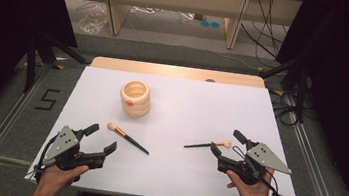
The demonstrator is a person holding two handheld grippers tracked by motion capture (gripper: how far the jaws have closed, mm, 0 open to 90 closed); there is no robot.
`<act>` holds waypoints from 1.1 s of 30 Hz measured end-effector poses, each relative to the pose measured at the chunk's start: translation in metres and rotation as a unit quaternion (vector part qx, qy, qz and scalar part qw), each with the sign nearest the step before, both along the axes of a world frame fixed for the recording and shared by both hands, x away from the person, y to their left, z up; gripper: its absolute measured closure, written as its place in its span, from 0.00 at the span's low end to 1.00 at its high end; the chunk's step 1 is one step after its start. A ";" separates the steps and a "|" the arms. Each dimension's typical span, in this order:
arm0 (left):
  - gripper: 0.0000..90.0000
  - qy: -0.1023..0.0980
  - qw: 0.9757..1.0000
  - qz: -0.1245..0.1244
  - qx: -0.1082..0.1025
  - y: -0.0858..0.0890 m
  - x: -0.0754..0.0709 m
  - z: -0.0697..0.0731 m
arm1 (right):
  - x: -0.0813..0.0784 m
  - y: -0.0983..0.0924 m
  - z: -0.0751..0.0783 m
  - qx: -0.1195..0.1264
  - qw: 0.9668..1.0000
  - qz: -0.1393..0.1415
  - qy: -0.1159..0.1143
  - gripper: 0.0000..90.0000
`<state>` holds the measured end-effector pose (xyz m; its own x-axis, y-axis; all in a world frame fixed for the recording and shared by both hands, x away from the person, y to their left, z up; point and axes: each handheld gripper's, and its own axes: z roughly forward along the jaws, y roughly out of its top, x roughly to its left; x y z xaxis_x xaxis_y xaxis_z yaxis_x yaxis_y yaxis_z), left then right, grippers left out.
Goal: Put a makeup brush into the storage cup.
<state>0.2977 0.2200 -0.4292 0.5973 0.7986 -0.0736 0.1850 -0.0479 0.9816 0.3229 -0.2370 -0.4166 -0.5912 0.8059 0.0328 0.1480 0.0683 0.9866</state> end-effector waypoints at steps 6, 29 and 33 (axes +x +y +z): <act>0.18 0.000 1.000 0.000 0.000 0.000 0.000 0.000 | 0.000 0.000 0.000 0.001 1.000 0.001 -0.001 0.18; 0.18 0.010 1.000 -0.012 0.000 -0.009 0.008 0.001 | 0.001 0.000 -0.001 0.002 1.000 0.006 0.004 0.18; 0.18 0.013 1.000 -0.017 0.000 -0.011 0.011 0.001 | 0.002 -0.001 -0.001 0.001 1.000 0.003 0.001 0.18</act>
